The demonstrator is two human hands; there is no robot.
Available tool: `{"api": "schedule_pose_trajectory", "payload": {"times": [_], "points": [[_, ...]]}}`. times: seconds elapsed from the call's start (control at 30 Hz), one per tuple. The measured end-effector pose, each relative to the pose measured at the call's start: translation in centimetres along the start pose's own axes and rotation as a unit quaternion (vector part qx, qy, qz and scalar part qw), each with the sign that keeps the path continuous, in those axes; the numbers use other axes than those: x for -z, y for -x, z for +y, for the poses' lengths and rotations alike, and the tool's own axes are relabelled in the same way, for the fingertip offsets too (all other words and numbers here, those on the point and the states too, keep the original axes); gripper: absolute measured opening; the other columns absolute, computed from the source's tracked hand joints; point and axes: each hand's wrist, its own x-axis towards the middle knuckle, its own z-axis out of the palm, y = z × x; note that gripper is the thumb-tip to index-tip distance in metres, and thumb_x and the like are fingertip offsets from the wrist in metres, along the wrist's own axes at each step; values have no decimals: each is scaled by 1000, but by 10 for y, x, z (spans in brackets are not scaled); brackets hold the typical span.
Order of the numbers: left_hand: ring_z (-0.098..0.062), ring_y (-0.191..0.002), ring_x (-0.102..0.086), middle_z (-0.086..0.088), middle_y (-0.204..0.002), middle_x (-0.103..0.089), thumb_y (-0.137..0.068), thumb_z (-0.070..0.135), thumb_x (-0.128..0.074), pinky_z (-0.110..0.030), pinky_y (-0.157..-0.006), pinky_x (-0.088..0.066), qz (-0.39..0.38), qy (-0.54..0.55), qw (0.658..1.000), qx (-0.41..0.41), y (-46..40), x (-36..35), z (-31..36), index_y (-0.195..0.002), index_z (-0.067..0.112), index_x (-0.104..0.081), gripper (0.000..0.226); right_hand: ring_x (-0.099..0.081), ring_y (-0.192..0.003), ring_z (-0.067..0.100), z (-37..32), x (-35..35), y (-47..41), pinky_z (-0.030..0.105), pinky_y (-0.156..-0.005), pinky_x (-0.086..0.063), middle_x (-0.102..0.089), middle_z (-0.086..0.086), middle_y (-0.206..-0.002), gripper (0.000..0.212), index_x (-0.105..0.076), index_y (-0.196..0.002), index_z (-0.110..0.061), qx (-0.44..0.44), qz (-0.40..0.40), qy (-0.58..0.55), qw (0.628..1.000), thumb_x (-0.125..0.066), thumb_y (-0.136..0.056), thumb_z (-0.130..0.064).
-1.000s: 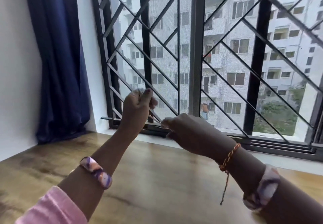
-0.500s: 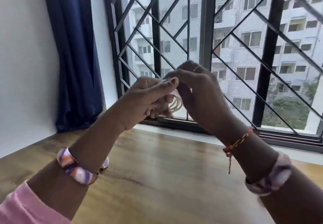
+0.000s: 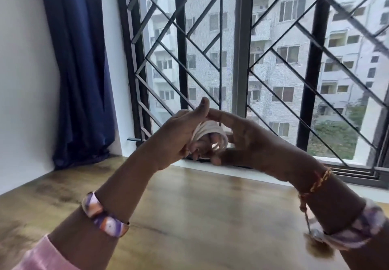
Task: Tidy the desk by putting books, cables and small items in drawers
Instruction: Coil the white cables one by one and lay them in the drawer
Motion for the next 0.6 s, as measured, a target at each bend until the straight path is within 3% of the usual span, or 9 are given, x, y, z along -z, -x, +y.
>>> {"api": "schedule_pose_trajectory", "payload": {"times": [0.13, 0.3, 0.47, 0.57, 0.6], "points": [[-6, -31, -39, 4, -36, -52, -86, 52, -29, -21, -41, -30, -46, 17, 999, 14, -4, -1, -14, -61, 19, -71, 59, -66, -92, 17, 4, 0, 5, 30, -79, -51, -70, 0, -99, 71, -53, -127, -22, -27, 0, -50, 998, -74, -67, 8], [-7, -33, -48, 0, -38, -53, -91, 42, -35, -12, -41, -37, 2, -66, 997, 30, -8, 4, -27, -53, 0, -57, 61, -61, -72, 10, 18, -21, -6, 32, -66, -49, -66, 2, -71, 45, -58, -106, -9, -12, 94, 17, 995, -62, -68, 15], [-8, -36, -48, 2, -38, -56, -89, 35, -46, -12, -43, -37, 51, -155, 987, -8, -17, 19, -30, -40, 16, -63, 55, -63, -73, 11, 37, -25, -30, 38, -74, -52, -65, -4, -73, 52, -51, -110, -24, 48, 141, 76, 986, -61, -67, 5], [-7, -39, -52, 1, -43, -60, -76, 28, -61, -14, -44, -40, 53, -181, 982, -22, -21, 32, -28, -49, 16, -67, 30, -63, -78, 15, 48, -21, -41, 39, -77, -52, -65, -3, -75, 52, -48, -114, -25, 79, 149, 107, 980, -54, -73, 6], [-9, -43, -54, -1, -47, -62, -72, 27, -68, -16, -45, -42, 58, -188, 980, -20, -24, 38, -28, -56, 9, -69, 24, -64, -82, 17, 52, -18, -44, 40, -78, -53, -66, -2, -82, 50, -49, -115, -27, 82, 160, 123, 976, -53, -75, 4]]}}
